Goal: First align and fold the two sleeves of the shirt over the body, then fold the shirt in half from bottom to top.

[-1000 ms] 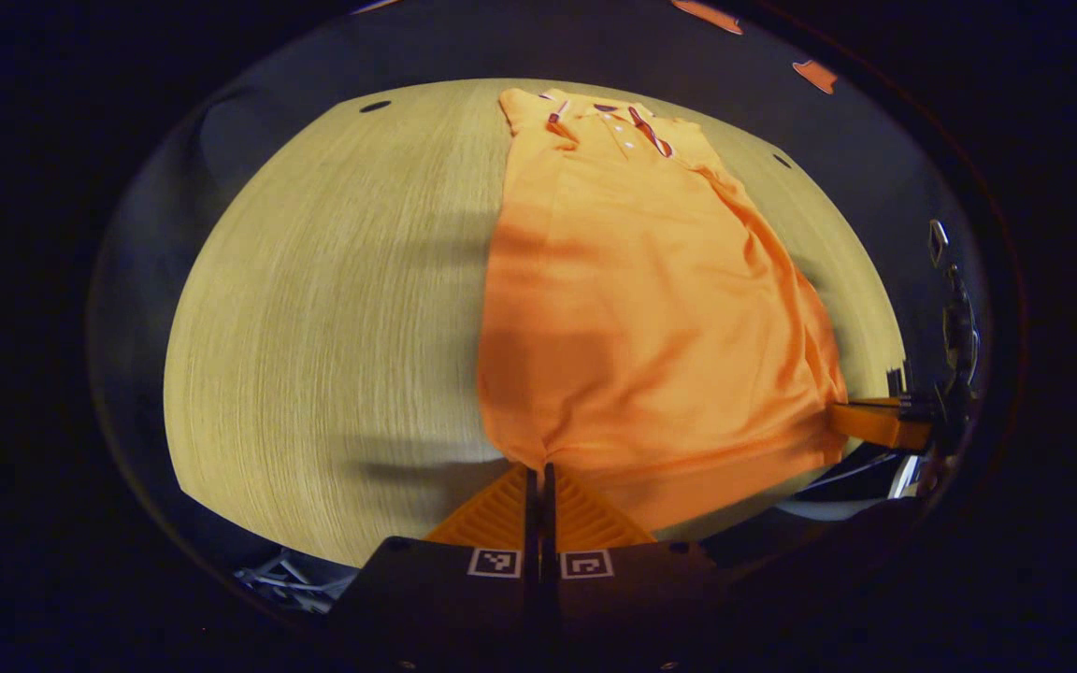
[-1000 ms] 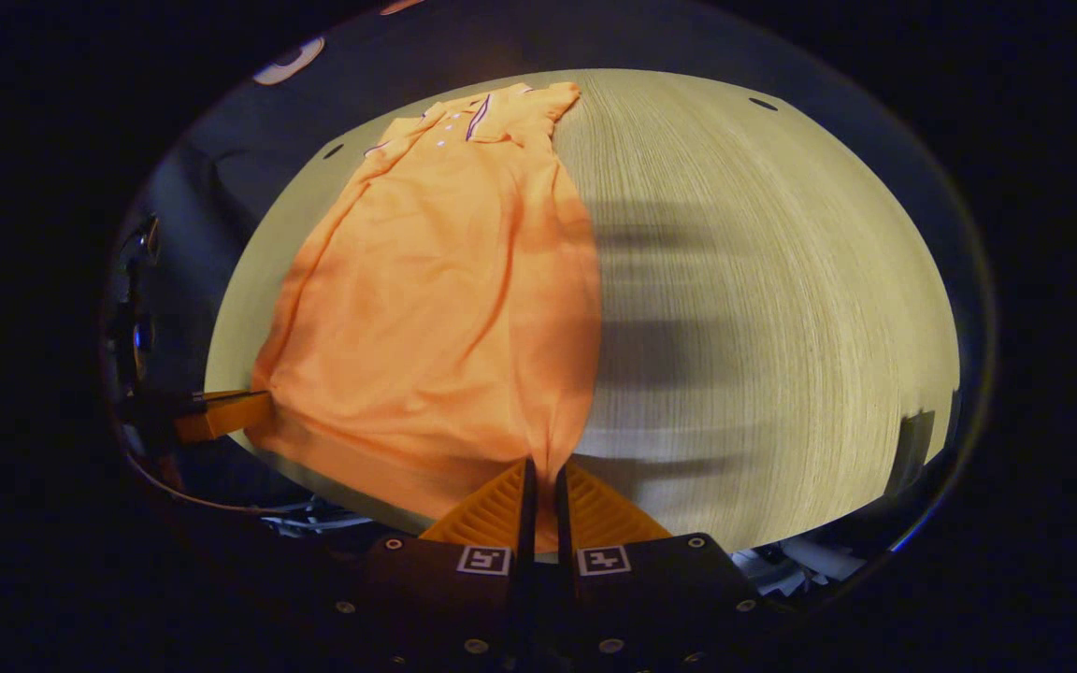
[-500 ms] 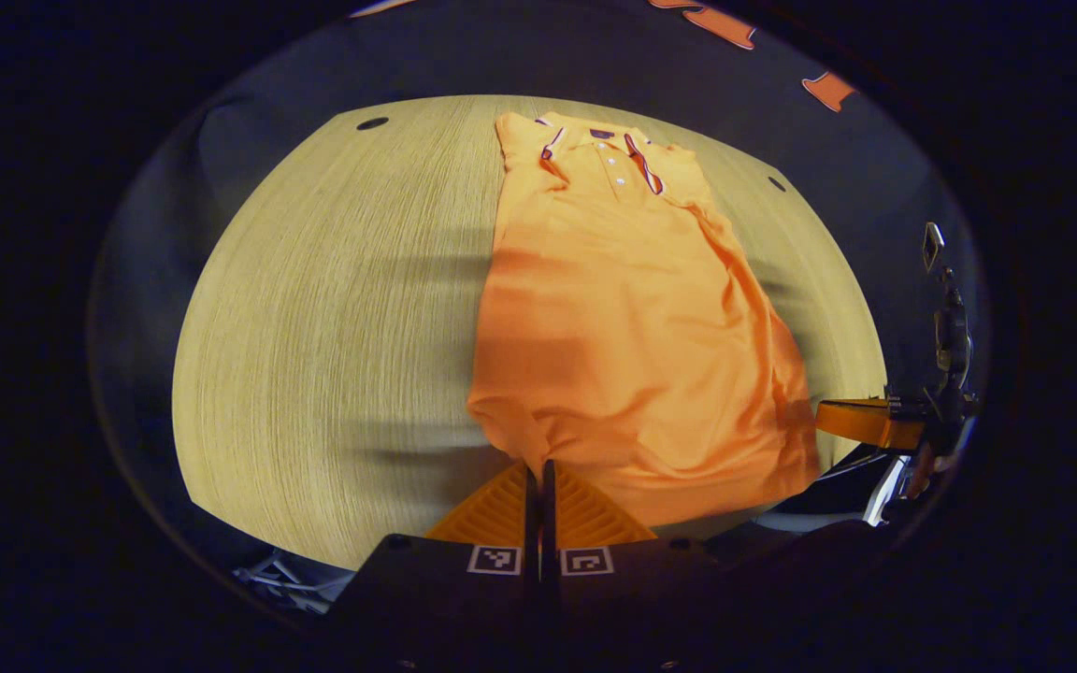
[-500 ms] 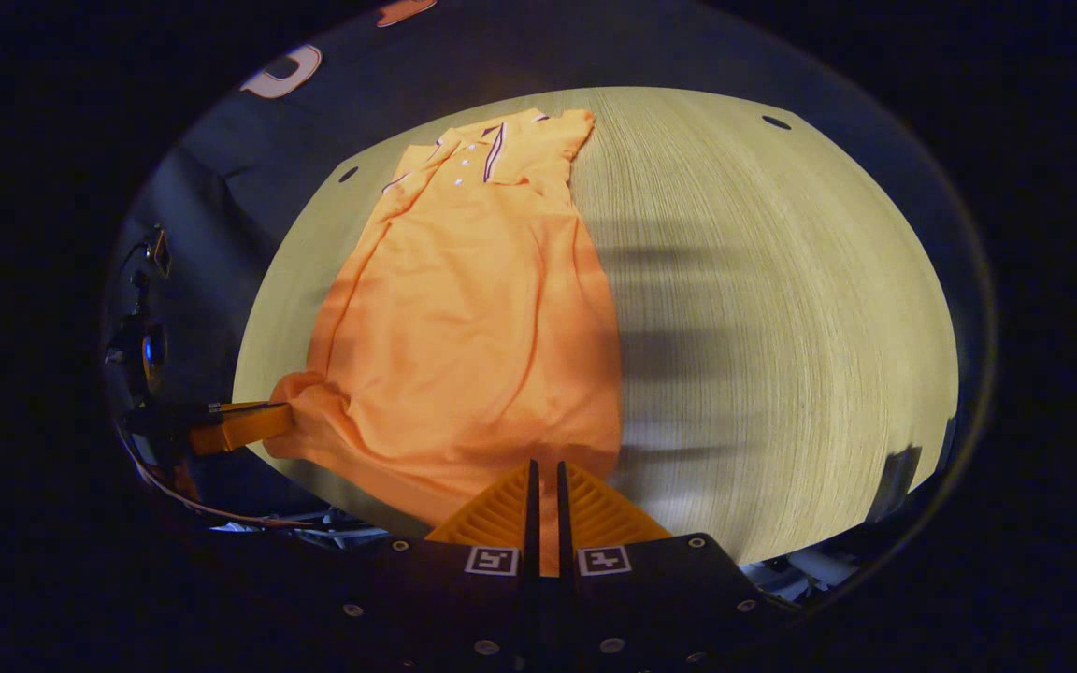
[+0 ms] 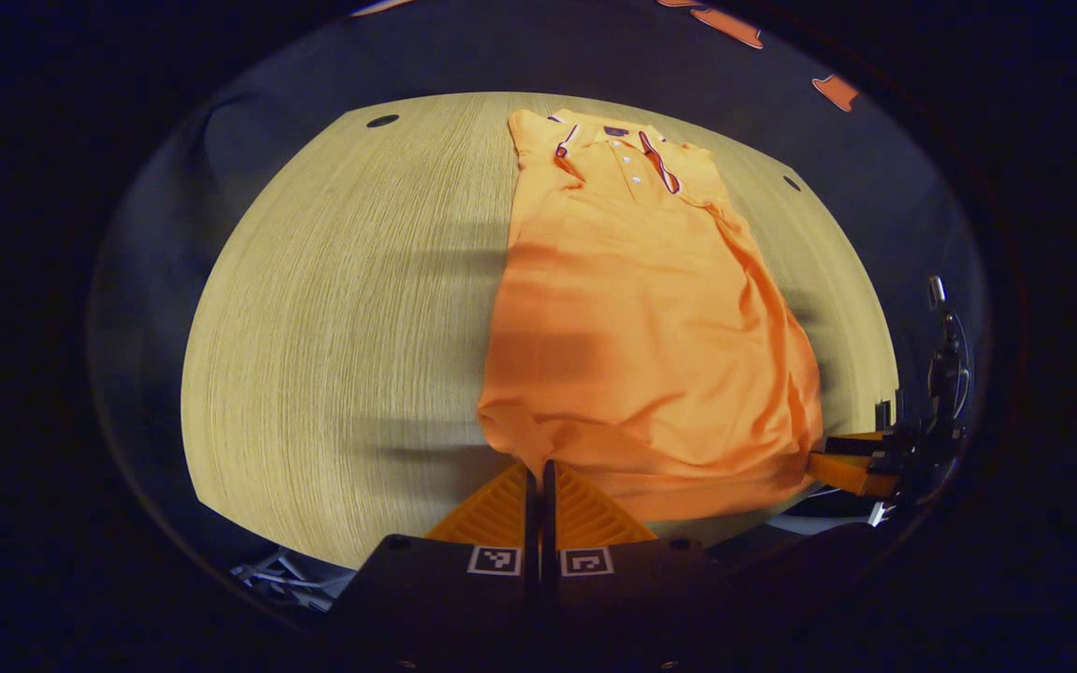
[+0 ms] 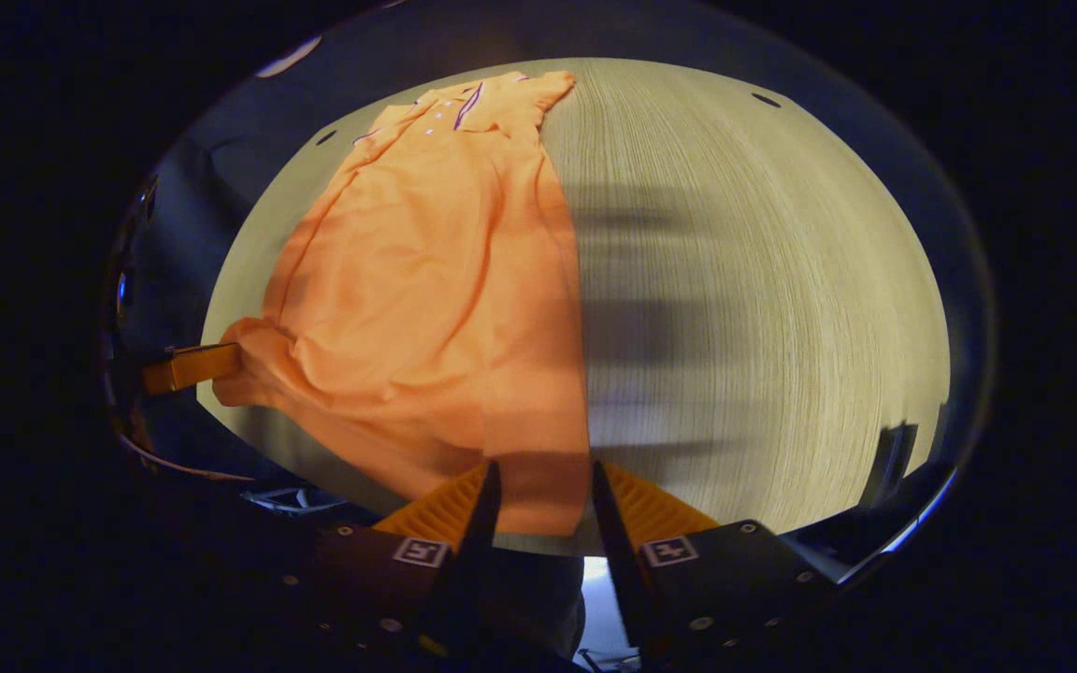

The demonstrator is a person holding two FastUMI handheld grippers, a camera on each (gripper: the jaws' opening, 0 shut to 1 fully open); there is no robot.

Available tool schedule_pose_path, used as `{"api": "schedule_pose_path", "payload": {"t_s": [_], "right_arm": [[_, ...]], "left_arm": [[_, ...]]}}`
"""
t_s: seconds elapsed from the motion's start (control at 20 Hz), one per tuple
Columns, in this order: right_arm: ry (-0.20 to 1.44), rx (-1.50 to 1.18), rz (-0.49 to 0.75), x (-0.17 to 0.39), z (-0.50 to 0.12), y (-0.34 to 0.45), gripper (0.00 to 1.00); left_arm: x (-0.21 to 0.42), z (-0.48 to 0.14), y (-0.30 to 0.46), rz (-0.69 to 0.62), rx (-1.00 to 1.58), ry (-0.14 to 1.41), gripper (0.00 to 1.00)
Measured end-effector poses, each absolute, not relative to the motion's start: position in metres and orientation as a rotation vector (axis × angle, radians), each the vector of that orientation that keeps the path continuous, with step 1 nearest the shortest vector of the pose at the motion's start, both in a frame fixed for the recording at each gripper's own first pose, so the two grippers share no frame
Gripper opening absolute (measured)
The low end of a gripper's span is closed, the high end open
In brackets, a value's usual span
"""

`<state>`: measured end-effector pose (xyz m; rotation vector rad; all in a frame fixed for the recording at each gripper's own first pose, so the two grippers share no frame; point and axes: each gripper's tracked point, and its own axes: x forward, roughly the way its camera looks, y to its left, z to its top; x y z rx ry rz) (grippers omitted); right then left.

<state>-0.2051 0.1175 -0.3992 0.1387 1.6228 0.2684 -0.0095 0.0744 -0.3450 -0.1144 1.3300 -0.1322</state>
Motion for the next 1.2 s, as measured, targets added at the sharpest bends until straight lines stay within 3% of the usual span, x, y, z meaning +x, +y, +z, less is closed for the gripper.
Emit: {"api": "schedule_pose_path", "payload": {"t_s": [0.05, 0.1, 0.35, 0.4, 0.45, 0.55, 0.6, 0.75, 0.8, 1.0, 1.2], "right_arm": [[1.583, 0.13, 0.261, -0.201, -0.401, 0.118, 0.8], [1.58, 0.106, 0.253, -0.199, -0.4, 0.116, 0.9], [1.601, -0.098, 0.338, -0.22, -0.402, 0.129, 0.98], [1.583, -0.101, 0.349, -0.217, -0.397, 0.135, 0.94], [1.584, -0.085, 0.328, -0.218, -0.399, 0.135, 0.7], [1.557, 0.021, 0.262, -0.213, -0.397, 0.137, 0.38], [1.573, 0.1, 0.277, -0.219, -0.396, 0.143, 0.13], [1.529, 0.256, 0.226, -0.207, -0.388, 0.152, 0.13], [1.516, 0.298, 0.235, -0.199, -0.39, 0.16, 0.02], [1.473, 0.271, 0.321, -0.183, -0.376, 0.172, 0.01], [1.453, 0.266, 0.298, -0.168, -0.373, 0.166, 0.01]], "left_arm": [[-0.01, -0.345, 0.075, -0.133, -0.116, 1.33, 0.01], [-0.011, -0.346, 0.076, -0.132, -0.114, 1.331, 0.01], [-0.02, -0.349, 0.081, -0.135, -0.111, 1.346, 0.01], [-0.022, -0.349, 0.082, -0.137, -0.11, 1.351, 0.01], [-0.023, -0.351, 0.083, -0.14, -0.108, 1.352, 0.01], [-0.028, -0.351, 0.083, -0.154, -0.108, 1.359, 0.01], [-0.029, -0.351, 0.083, -0.158, -0.101, 1.358, 0.01], [-0.027, -0.348, 0.083, -0.168, -0.102, 1.347, 0.01], [-0.025, -0.347, 0.084, -0.169, -0.104, 1.34, 0.01], [-0.017, -0.342, 0.083, -0.169, -0.107, 1.317, 0.01], [-0.014, -0.336, 0.081, -0.161, -0.125, 1.3, 0.01]]}}
